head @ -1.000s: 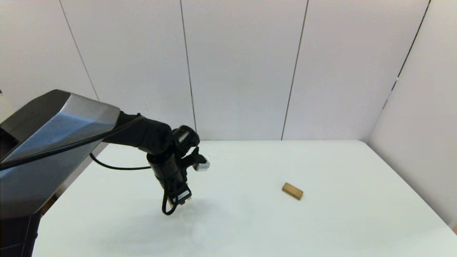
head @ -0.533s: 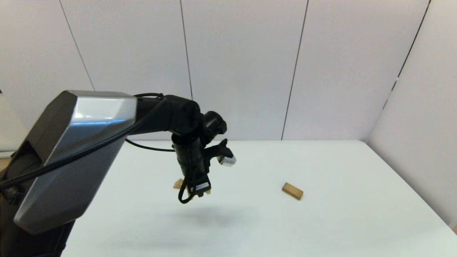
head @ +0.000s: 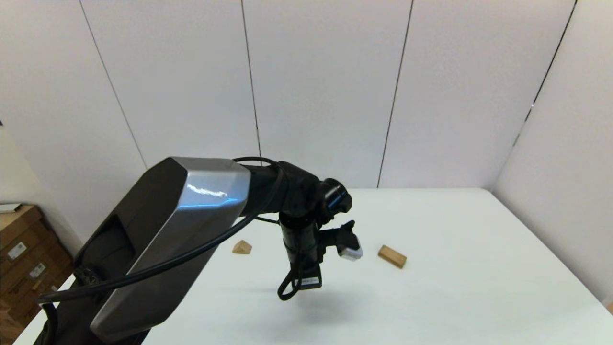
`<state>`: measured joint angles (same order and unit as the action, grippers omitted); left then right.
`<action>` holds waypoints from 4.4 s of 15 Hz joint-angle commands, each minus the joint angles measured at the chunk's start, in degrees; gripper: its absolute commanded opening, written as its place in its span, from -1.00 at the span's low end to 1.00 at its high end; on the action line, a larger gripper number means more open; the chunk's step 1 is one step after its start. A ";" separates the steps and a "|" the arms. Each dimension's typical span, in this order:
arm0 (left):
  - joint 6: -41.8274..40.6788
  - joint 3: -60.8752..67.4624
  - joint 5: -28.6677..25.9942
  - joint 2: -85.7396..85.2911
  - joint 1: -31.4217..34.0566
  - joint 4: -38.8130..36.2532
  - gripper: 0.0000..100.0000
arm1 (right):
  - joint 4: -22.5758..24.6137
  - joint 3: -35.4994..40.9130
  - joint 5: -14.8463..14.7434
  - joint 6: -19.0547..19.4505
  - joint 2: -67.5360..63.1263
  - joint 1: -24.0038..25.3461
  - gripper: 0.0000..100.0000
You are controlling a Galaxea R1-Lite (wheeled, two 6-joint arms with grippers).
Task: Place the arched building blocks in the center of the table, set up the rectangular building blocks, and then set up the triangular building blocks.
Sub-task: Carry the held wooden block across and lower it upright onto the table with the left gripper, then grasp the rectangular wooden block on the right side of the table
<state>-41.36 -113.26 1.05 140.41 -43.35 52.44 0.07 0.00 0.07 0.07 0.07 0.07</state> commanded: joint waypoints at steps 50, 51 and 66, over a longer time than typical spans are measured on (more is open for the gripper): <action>-6.27 -0.12 -3.69 5.66 -0.86 -7.44 1.00 | 0.01 0.00 0.01 0.01 0.01 0.01 1.00; -6.27 -0.20 -3.69 5.49 -0.86 -7.44 1.00 | 0.01 0.00 0.01 0.01 0.01 0.01 1.00; 12.27 3.75 3.17 -37.49 16.72 8.55 1.00 | 0.01 0.00 0.01 0.01 0.01 0.01 1.00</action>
<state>-39.00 -112.54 -0.68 118.96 -32.74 57.91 0.07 0.00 0.07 0.07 0.07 0.07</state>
